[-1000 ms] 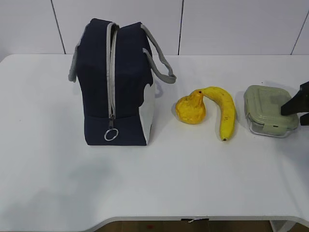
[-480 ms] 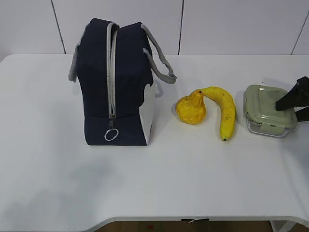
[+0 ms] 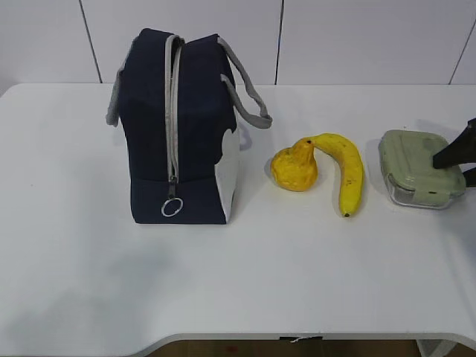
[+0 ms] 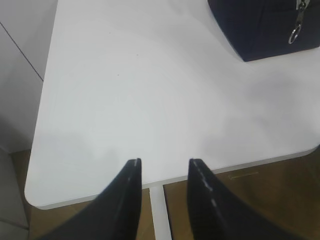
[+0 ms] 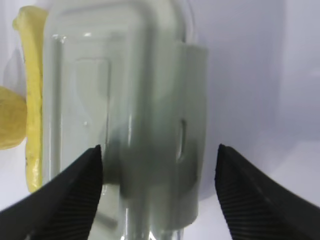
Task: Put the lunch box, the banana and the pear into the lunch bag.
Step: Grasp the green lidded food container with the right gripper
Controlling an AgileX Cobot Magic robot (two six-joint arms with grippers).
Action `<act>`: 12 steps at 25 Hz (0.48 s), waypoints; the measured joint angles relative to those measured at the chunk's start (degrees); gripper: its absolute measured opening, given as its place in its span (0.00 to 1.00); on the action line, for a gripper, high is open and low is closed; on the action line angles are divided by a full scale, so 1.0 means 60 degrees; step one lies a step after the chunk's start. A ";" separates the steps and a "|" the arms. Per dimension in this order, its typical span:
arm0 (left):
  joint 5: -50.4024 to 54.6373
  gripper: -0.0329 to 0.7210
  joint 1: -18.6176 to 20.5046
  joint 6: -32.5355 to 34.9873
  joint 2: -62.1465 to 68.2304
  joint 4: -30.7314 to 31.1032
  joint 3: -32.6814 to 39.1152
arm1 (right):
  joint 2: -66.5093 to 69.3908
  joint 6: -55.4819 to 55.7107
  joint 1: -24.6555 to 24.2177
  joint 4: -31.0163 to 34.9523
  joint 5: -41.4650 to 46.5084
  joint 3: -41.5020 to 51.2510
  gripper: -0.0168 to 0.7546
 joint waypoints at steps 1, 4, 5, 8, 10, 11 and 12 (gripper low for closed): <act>0.0000 0.36 0.0000 0.0000 0.0000 -0.0023 0.0000 | 0.0019 0.0000 -0.0086 0.0075 0.0020 0.0000 0.73; 0.0000 0.36 0.0000 0.0000 0.0000 -0.0102 0.0000 | 0.0209 0.0000 -0.0347 0.0489 0.0262 0.0000 0.73; 0.0000 0.36 0.0000 0.0000 0.0000 -0.0136 0.0000 | 0.0307 0.0000 -0.0430 0.0624 0.0370 -0.0008 0.73; 0.0000 0.36 0.0000 0.0000 0.0000 -0.0163 0.0000 | 0.0505 -0.0103 -0.0594 0.1010 0.0659 -0.0023 0.73; 0.0000 0.36 0.0000 0.0000 0.0000 -0.0204 0.0000 | 0.0568 -0.0268 -0.0671 0.1193 0.0796 -0.0023 0.73; 0.0000 0.36 0.0000 0.0000 0.0000 -0.0222 0.0000 | 0.0606 -0.0341 -0.0711 0.1263 0.0823 -0.0023 0.73; 0.0000 0.36 0.0000 0.0000 0.0000 -0.0238 0.0000 | 0.0622 -0.0432 -0.0749 0.1336 0.0862 -0.0023 0.73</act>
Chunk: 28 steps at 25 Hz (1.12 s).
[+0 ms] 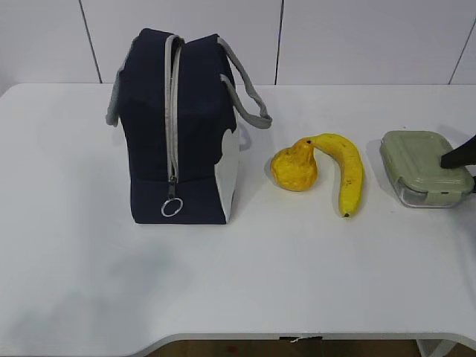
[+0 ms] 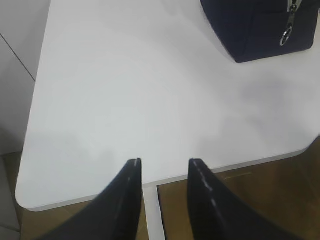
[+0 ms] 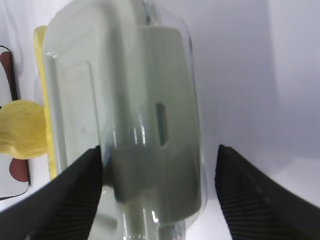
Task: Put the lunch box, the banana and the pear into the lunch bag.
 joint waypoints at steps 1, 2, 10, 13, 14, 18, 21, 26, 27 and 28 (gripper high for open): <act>0.0000 0.36 0.0000 0.0000 0.0000 -0.0025 0.0000 | 0.0000 -0.0072 -0.0020 0.0037 0.0000 0.0000 0.73; 0.0000 0.36 0.0000 0.0000 0.0000 -0.0032 0.0000 | 0.0000 -0.0116 -0.0036 0.0058 0.0000 0.0000 0.73; 0.0000 0.36 0.0000 0.0000 0.0000 -0.0094 0.0000 | 0.0038 -0.0178 -0.0076 0.0336 0.0006 0.0000 0.73; 0.0000 0.36 0.0000 0.0000 0.0000 -0.0092 0.0000 | 0.0038 -0.0221 -0.0076 0.0448 0.0022 0.0000 0.73; 0.0000 0.36 0.0000 0.0000 0.0000 -0.0092 0.0000 | 0.0038 -0.0221 -0.0076 0.0471 0.0022 0.0000 0.73; 0.0000 0.36 0.0000 0.0000 0.0000 -0.0114 0.0000 | 0.0187 -0.0240 -0.0076 0.0641 0.0162 0.0000 0.73; 0.0000 0.36 0.0000 0.0000 0.0000 -0.0114 0.0000 | 0.0294 -0.0240 -0.0076 0.0708 0.0301 0.0000 0.73; 0.0000 0.36 0.0000 0.0000 0.0000 -0.0136 0.0000 | 0.0294 -0.0257 -0.0076 0.0771 0.0401 0.0000 0.73; 0.0000 0.36 0.0000 0.0000 0.0000 -0.0136 0.0000 | 0.0294 -0.0257 -0.0076 0.0771 0.0401 0.0000 0.73; 0.0000 0.36 0.0000 0.0000 0.0000 -0.0136 0.0000 | 0.0294 -0.0257 -0.0076 0.0771 0.0401 0.0000 0.72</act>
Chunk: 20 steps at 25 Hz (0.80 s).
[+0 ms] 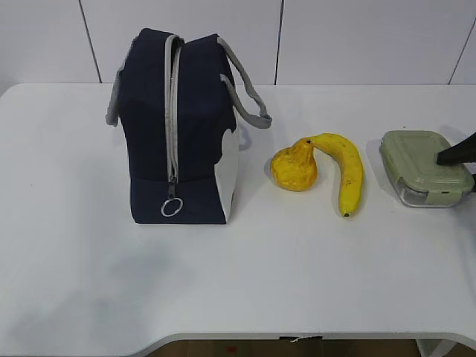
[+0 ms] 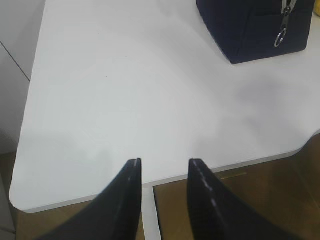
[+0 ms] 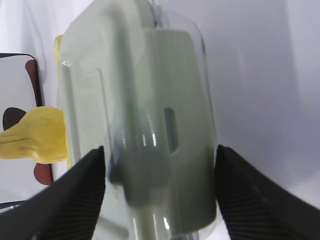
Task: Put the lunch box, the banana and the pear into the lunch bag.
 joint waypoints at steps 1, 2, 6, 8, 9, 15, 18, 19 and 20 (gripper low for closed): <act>0.0000 0.36 0.0000 0.0000 0.0000 0.0000 0.0000 | 0.0006 0.0000 0.0000 0.0000 0.0000 0.0000 0.71; 0.0000 0.36 0.0000 0.0000 0.0000 0.0000 0.0000 | 0.0021 0.0000 0.0000 0.0000 0.0004 0.0000 0.70; 0.0000 0.36 0.0000 0.0000 0.0000 0.0000 0.0000 | 0.0021 -0.0039 0.0000 0.0025 0.0043 0.0000 0.62; 0.0000 0.36 0.0000 0.0000 0.0000 0.0000 0.0000 | 0.0021 -0.0061 0.0000 0.0066 0.0062 0.0000 0.59; 0.0000 0.36 0.0000 0.0000 0.0000 0.0000 0.0000 | 0.0021 -0.0095 0.0000 0.0081 0.0077 0.0000 0.58; 0.0000 0.36 0.0000 0.0000 0.0000 0.0000 0.0000 | 0.0021 -0.0211 0.0000 0.0081 0.0143 0.0000 0.55; 0.0000 0.36 0.0000 0.0000 0.0000 0.0000 0.0000 | 0.0021 -0.0343 0.0000 0.0081 0.0182 0.0000 0.54; 0.0000 0.36 0.0000 0.0000 0.0000 0.0000 0.0000 | 0.0021 -0.0417 0.0000 0.0081 0.0226 0.0000 0.53; 0.0000 0.36 0.0000 0.0000 0.0000 0.0000 0.0000 | 0.0028 -0.0501 0.0000 0.0081 0.0254 0.0000 0.52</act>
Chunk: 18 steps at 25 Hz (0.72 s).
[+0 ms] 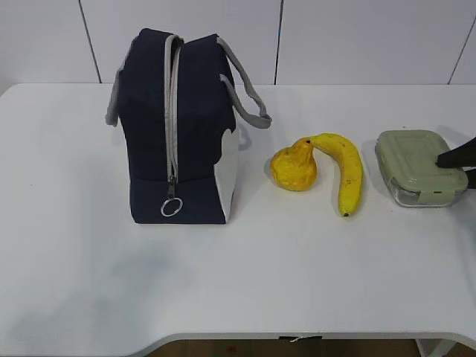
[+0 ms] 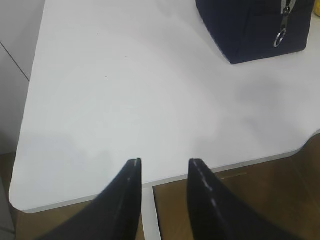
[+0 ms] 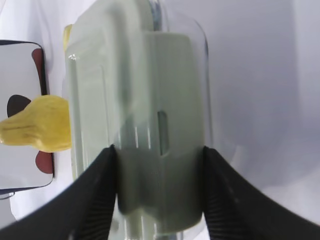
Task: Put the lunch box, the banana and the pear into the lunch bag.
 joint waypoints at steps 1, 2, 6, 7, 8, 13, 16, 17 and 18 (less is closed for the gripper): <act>0.0000 0.36 0.0000 0.0000 0.0000 0.0000 0.0000 | 0.0000 -0.0081 0.0000 0.0000 0.0036 0.0000 0.51; 0.0000 0.36 0.0000 0.0000 0.0000 0.0000 0.0000 | 0.0000 -0.0152 0.0000 0.0000 0.0051 0.0000 0.50; 0.0000 0.36 0.0000 0.0000 0.0000 0.0000 0.0000 | 0.0000 -0.0383 0.0000 0.0064 0.0077 0.0000 0.50; 0.0000 0.36 0.0000 0.0000 0.0000 0.0000 0.0000 | 0.0000 -0.0477 0.0000 0.0105 0.0095 0.0000 0.50; 0.0000 0.36 0.0000 0.0000 0.0000 0.0000 0.0000 | 0.0000 -0.0548 0.0000 0.0177 0.0095 0.0000 0.50; 0.0000 0.36 0.0000 0.0000 0.0000 -0.0021 0.0000 | 0.0015 -0.0667 0.0000 0.0579 0.0095 0.0000 0.49; 0.0000 0.36 0.0000 0.0000 0.0018 -0.0231 0.0000 | 0.0015 -0.0710 0.0000 0.0894 0.0095 0.0000 0.49; 0.0000 0.36 0.0000 0.0000 0.0037 -0.0315 0.0000 | 0.0015 -0.0752 0.0000 0.1026 0.0095 0.0000 0.49; 0.0000 0.36 0.0000 0.0000 0.0038 -0.0352 0.0000 | 0.0015 -0.0775 0.0000 0.1131 0.0095 0.0000 0.49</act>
